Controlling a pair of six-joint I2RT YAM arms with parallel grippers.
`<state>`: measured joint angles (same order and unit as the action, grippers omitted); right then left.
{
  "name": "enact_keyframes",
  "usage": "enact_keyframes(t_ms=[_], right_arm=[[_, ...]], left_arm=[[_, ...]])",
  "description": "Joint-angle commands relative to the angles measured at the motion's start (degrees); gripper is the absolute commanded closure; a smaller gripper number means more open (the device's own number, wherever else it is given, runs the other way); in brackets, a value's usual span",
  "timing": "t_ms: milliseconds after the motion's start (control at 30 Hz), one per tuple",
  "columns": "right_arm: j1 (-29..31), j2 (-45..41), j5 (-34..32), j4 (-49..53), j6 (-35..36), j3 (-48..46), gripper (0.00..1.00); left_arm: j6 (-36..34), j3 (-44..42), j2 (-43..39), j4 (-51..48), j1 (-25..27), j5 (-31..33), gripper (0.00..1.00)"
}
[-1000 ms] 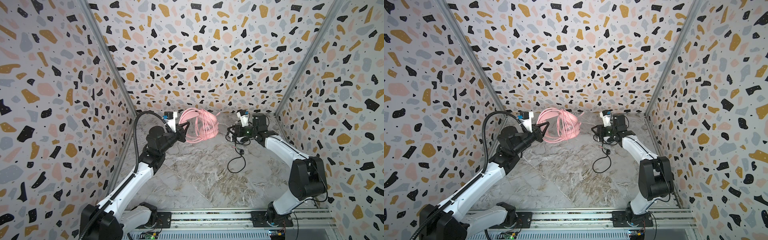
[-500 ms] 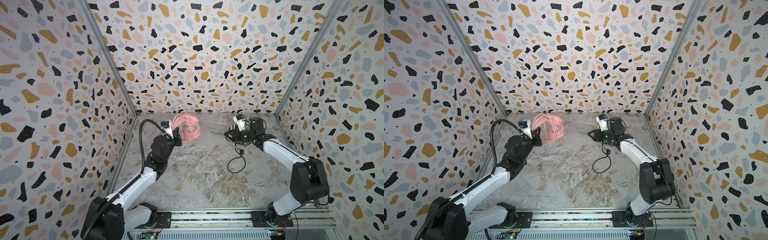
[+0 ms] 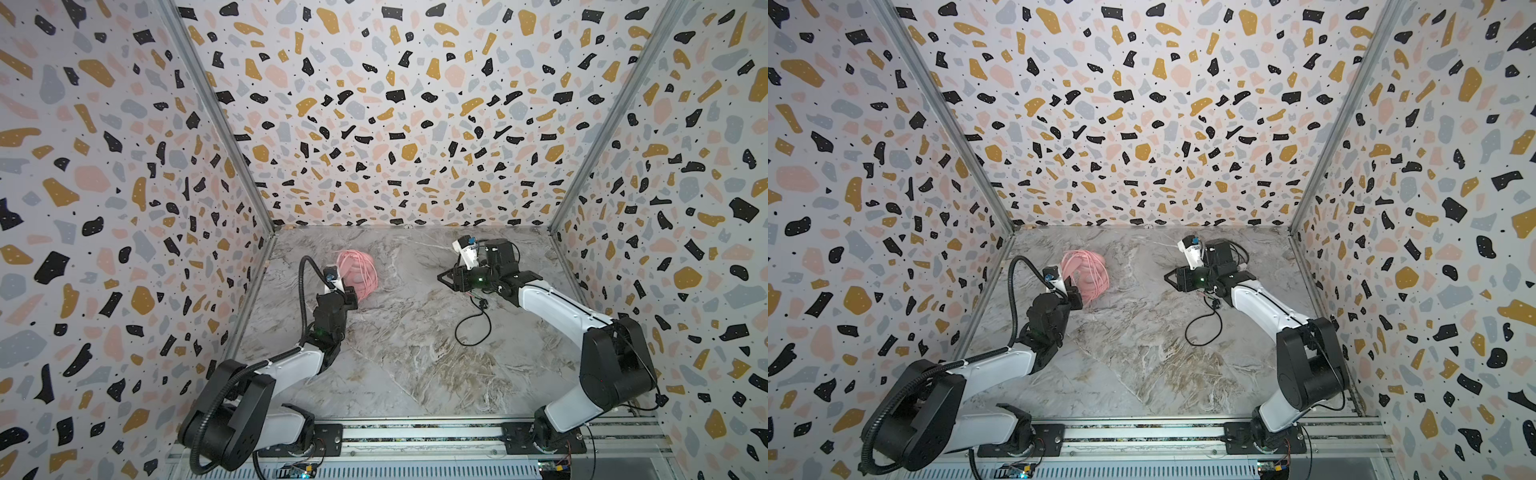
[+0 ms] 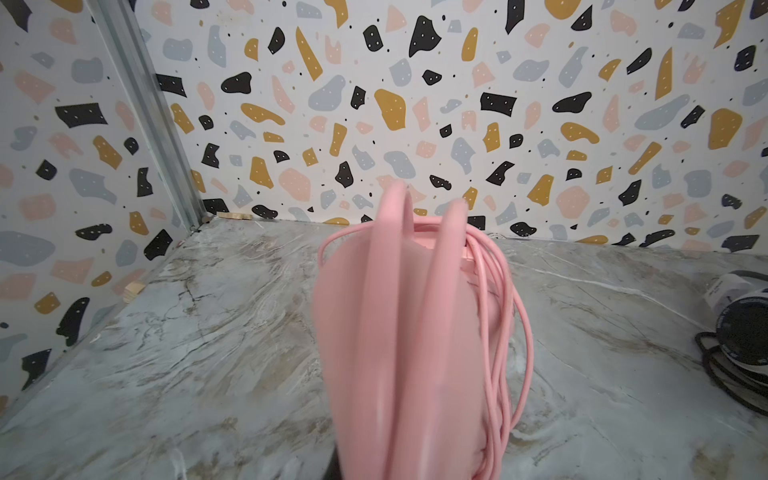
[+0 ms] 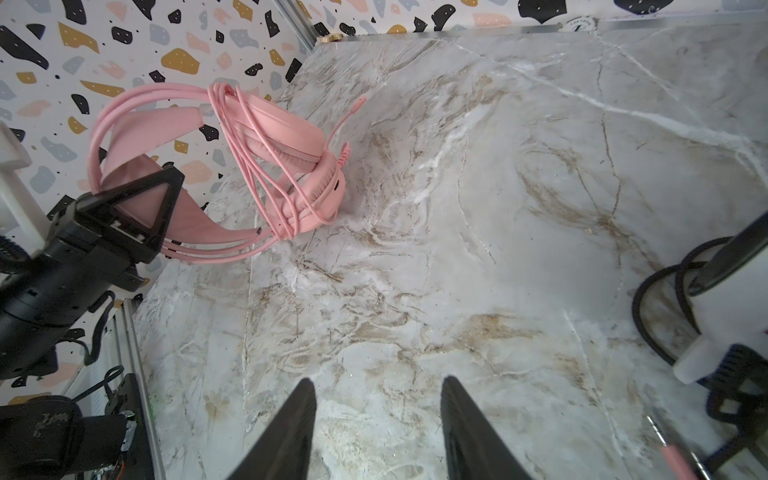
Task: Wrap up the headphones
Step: 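Lower the wrapped pink headphones onto the table with the left gripper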
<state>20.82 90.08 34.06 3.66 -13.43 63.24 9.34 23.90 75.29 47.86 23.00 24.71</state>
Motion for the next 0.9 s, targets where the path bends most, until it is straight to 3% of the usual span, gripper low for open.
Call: enact_keyframes(t_ms=[0, 267, 433, 633, 867], right_arm=[[0.28, -3.43, -0.04, 1.32, 0.73, -0.52, 0.49], [0.28, -4.77, -0.88, 0.82, 0.58, -2.04, 0.49], [0.02, -5.83, -1.87, 0.52, 0.88, -2.37, 0.49], [-1.93, -7.74, -2.22, -1.15, 0.07, -4.02, 0.49], [-7.02, -10.83, -2.37, -4.60, -3.30, -8.39, 0.49]], left_arm=[[-4.14, 1.74, 0.73, 14.28, 2.79, 5.90, 0.99], [-15.26, 10.38, 11.23, 5.26, 10.81, 11.23, 0.97], [-18.09, 18.70, 18.35, -7.45, 14.38, 11.78, 0.95], [-23.77, 24.68, 26.56, -16.82, 20.26, 16.11, 0.87], [-25.55, 31.29, 35.55, -27.14, 26.02, 20.69, 0.76]])
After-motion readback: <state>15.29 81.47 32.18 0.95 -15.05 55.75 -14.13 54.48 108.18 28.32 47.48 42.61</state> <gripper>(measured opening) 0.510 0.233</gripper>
